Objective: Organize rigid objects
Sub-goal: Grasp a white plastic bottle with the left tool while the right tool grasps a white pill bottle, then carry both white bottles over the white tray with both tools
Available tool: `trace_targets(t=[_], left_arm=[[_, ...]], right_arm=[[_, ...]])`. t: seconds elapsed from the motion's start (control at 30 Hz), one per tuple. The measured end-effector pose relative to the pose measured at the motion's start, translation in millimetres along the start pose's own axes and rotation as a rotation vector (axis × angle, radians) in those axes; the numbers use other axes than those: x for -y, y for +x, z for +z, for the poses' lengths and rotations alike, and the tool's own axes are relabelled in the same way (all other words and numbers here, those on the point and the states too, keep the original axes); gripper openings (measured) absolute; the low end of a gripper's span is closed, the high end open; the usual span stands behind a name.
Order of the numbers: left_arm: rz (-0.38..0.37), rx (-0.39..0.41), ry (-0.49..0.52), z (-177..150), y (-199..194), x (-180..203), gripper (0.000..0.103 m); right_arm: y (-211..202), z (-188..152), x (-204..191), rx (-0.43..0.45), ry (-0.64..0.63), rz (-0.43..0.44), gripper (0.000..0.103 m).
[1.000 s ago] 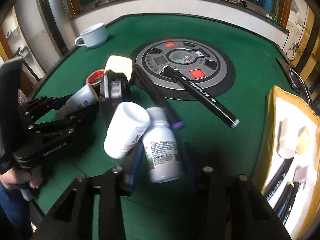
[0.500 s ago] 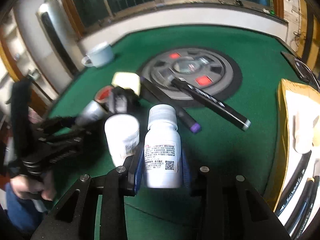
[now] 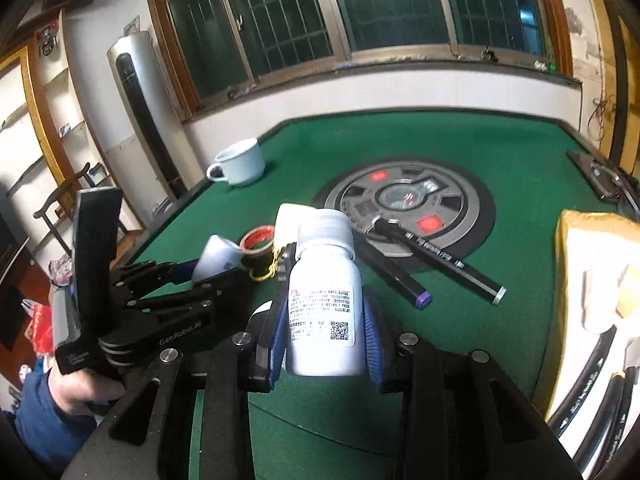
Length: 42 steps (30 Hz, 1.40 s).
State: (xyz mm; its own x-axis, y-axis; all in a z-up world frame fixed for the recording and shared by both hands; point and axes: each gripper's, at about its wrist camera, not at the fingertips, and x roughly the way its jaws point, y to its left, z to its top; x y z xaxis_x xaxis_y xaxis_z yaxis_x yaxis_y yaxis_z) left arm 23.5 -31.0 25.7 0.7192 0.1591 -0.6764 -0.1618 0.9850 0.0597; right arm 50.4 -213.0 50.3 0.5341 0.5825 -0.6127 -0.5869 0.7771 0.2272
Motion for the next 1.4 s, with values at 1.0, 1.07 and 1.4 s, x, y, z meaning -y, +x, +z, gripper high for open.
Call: trace_targets(t=[1.0, 1.07, 1.4], left_arm=[[0.121, 0.207, -0.138, -16.7, -62.2, -0.9, 0.032], [0.122, 0.206, -0.137, -16.9, -62.3, -0.9, 0.032], [0.122, 0.210, -0.122, -17.6, -66.3, 6.3, 0.032]], right_arm=[[-17.8, -25.3, -55.7, 0.157, -0.228, -0.006, 0.030], [-18.5, -26.1, -56.6, 0.158, -0.227, -0.006, 0.030], [-24.4, -29.0, -54.1, 0.177, -0.214, -0.001, 0.030]])
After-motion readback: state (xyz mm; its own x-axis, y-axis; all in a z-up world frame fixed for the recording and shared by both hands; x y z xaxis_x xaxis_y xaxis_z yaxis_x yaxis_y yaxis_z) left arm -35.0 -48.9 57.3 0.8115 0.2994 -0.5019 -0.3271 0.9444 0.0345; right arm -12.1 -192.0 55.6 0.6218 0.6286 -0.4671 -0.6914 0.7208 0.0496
